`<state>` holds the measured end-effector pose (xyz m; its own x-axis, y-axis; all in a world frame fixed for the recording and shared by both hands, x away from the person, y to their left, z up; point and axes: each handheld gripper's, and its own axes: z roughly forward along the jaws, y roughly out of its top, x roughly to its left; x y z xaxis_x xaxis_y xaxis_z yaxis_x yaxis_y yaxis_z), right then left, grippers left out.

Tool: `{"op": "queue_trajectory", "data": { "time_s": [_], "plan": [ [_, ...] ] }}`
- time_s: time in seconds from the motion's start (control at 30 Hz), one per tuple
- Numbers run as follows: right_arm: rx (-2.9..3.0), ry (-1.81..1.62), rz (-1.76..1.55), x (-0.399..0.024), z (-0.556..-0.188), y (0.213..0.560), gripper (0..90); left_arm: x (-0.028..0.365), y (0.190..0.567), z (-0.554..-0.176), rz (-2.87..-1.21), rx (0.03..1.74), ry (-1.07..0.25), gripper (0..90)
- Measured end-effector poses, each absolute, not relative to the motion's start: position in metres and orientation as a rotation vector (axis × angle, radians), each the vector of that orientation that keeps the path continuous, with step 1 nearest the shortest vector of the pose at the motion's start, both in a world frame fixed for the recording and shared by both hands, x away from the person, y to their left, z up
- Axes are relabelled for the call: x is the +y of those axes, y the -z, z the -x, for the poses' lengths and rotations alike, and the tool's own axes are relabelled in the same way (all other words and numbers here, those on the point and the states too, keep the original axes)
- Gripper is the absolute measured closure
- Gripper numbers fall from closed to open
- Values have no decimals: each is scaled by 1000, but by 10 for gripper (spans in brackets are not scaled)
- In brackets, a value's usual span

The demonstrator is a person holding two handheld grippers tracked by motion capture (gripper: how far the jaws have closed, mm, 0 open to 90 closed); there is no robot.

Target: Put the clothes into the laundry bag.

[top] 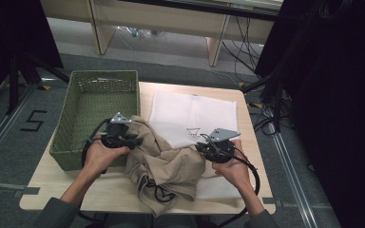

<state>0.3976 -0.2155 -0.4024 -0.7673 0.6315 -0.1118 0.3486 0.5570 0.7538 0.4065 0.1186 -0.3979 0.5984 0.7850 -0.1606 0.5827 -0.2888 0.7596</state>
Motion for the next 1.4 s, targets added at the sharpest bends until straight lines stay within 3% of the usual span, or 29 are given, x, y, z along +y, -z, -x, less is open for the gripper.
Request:
{"op": "queue_trajectory", "data": {
  "time_s": [0.33, 0.5, 0.67, 0.97, 1.07, 1.23, 1.4],
  "plan": [
    [2422, -1052, -800, -216, -397, 402, 874, 105, 386, -387, -2005, 963, -298, 884],
    [2410, -1063, -801, -216, -397, 401, 874, 68, 375, -355, -2031, 795, -247, 885],
    [2406, -1066, -806, -218, -396, 399, 874, 24, 392, -333, -2126, 665, -167, 883],
    [2392, -1095, -810, -221, -397, 394, 875, -15, 439, -351, -2218, 707, -140, 875],
    [2394, -1093, -803, -220, -396, 393, 875, -23, 444, -364, -2236, 722, -222, 865],
    [2405, -1075, -795, -218, -395, 397, 875, -23, 458, -371, -2216, 795, -210, 743],
    [2412, -1073, -812, -221, -398, 400, 874, -10, 426, -356, -2189, 770, -194, 479]
  ]
}}
